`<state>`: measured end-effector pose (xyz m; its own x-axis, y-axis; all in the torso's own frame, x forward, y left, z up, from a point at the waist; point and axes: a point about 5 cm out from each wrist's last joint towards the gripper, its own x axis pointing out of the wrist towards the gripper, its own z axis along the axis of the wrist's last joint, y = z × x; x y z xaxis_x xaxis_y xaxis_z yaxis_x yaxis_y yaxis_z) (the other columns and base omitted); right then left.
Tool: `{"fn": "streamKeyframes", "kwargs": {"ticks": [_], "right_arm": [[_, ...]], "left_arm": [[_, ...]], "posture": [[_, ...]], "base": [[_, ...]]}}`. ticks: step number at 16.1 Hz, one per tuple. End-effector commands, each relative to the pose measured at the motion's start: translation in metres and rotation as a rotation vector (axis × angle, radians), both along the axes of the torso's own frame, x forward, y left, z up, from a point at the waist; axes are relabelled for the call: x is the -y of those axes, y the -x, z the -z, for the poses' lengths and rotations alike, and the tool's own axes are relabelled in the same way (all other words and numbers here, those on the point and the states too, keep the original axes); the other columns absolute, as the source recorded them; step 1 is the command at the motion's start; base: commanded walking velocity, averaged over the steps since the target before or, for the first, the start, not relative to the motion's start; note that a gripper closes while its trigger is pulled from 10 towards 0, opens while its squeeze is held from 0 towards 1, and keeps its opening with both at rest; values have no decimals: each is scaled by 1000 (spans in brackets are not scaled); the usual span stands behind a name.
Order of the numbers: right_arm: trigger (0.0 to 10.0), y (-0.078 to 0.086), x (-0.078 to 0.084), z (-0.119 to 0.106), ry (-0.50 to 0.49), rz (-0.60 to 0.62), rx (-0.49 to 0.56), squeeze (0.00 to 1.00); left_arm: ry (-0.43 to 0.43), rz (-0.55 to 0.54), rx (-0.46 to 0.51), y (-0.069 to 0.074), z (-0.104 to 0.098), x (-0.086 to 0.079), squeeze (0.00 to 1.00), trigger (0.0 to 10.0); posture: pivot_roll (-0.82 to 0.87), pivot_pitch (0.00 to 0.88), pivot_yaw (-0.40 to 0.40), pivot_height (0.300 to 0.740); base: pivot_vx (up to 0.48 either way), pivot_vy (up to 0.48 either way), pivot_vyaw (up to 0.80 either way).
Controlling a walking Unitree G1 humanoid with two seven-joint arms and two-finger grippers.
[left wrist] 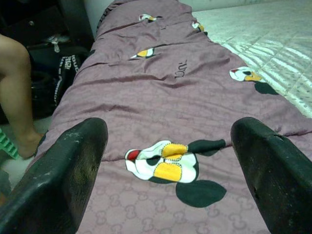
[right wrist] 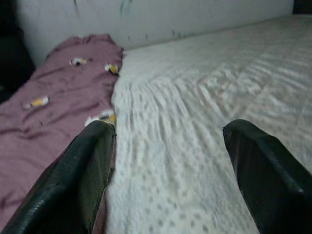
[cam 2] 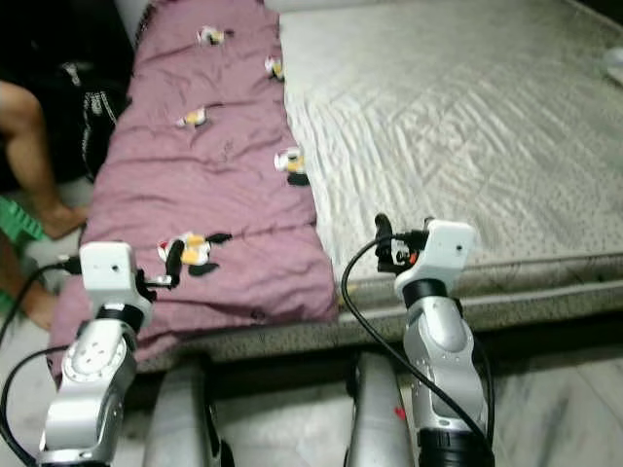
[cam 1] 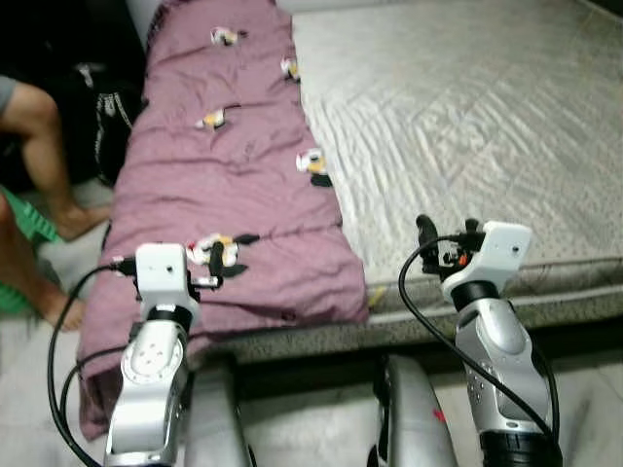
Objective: Clean up the room
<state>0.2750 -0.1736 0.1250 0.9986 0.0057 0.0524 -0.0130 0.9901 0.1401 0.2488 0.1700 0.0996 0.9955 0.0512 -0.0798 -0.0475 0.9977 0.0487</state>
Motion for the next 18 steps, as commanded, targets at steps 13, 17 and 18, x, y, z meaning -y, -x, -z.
{"fn": "streamKeyframes", "kwargs": {"ticks": [13,17,18], "right_arm": [[10000,-9,-3,-7,8,-20,25,0],[10000,-9,-3,-7,8,-20,25,0],[10000,-9,-3,-7,8,-20,25,0]], "left_arm": [[-8,9,12,-8,0,3,0,10000],[-8,9,12,-8,0,3,0,10000],[-8,9,12,-8,0,3,0,10000]], "posture": [[-87,0,65,658],[-87,0,65,658],[-87,0,65,658]], "base": [[0,0,0],[0,0,0],[0,0,0]]}}
